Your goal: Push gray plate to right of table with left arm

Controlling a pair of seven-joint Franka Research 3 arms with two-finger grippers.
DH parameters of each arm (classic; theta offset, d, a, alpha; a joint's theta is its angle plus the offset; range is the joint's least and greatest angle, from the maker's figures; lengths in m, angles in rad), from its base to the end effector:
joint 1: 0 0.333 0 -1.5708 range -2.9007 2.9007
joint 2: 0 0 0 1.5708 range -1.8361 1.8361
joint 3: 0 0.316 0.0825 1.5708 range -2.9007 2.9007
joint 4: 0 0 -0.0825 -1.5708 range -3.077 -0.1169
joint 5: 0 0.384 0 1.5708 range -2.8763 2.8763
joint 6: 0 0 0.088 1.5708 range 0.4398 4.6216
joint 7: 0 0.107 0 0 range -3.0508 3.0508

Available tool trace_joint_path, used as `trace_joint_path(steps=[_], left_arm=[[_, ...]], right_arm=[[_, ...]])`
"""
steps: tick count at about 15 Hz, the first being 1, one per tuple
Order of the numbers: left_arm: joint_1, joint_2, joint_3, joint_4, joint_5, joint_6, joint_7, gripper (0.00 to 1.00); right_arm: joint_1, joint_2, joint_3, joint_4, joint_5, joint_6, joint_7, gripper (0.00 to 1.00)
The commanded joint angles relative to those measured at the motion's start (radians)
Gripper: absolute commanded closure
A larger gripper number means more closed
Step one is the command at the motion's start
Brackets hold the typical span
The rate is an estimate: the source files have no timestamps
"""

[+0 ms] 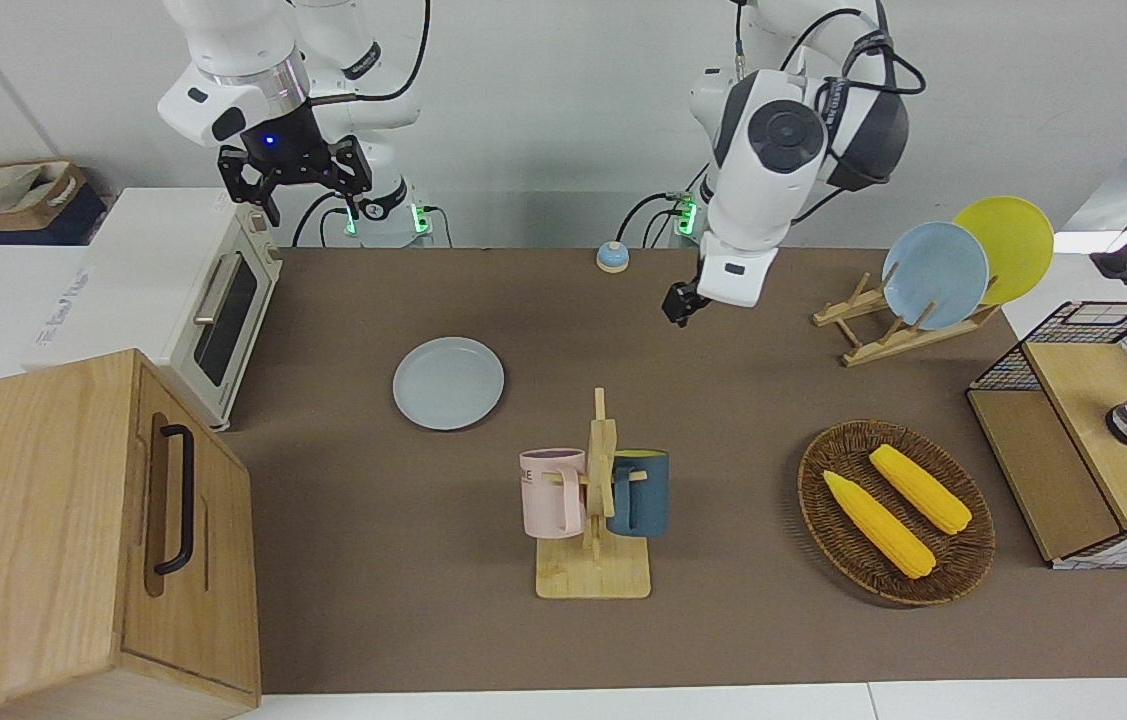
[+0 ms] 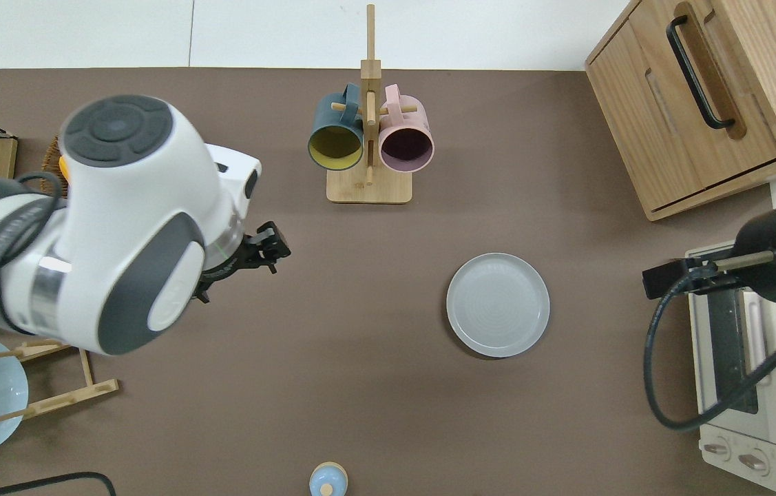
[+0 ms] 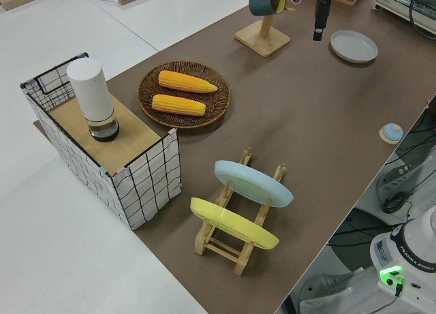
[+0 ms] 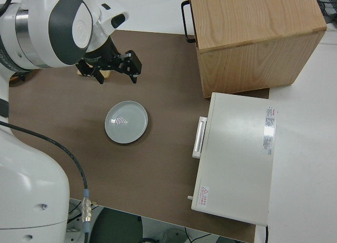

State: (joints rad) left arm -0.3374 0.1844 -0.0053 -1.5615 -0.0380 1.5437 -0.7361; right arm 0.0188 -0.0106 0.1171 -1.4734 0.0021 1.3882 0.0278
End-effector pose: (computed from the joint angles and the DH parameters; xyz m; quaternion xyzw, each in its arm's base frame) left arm 0.5603 -0.2041 0.5204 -0.9753 -0.1958 0.0966 0.0352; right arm 0.5268 0.0727 0.6600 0.9978 0.0541 -0.0372 0.0026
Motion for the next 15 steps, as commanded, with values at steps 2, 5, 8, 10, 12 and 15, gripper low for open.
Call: trace_joint_path(steps=[2,5,8,10,12,15], left_arm=[[0.144,-0.048,-0.004,0.011,0.019,-0.066,0.254,0.01],[0.224,-0.074,-0.005,0.011,0.065,-0.066,0.398,0.01],[0.230,-0.089,0.019,0.008,0.130,-0.073,0.435,0.01],[0.236,-0.091,0.042,0.008,0.141,-0.076,0.533,0.01],[0.241,-0.112,0.079,-0.002,0.127,-0.096,0.607,0.00],[0.238,-0.131,0.097,-0.020,0.121,-0.099,0.658,0.00]], right_arm=[[-0.020,-0.006,0.013,0.004,0.010,-0.012,0.000,0.017],[-0.020,-0.006,0.013,0.004,0.010,-0.014,0.000,0.017],[-0.020,-0.006,0.015,0.004,0.010,-0.012,0.001,0.017],[-0.020,-0.006,0.015,0.004,0.010,-0.012,0.001,0.017],[-0.020,-0.006,0.013,0.004,0.010,-0.012,0.001,0.017],[-0.020,-0.006,0.013,0.004,0.010,-0.012,0.001,0.017]])
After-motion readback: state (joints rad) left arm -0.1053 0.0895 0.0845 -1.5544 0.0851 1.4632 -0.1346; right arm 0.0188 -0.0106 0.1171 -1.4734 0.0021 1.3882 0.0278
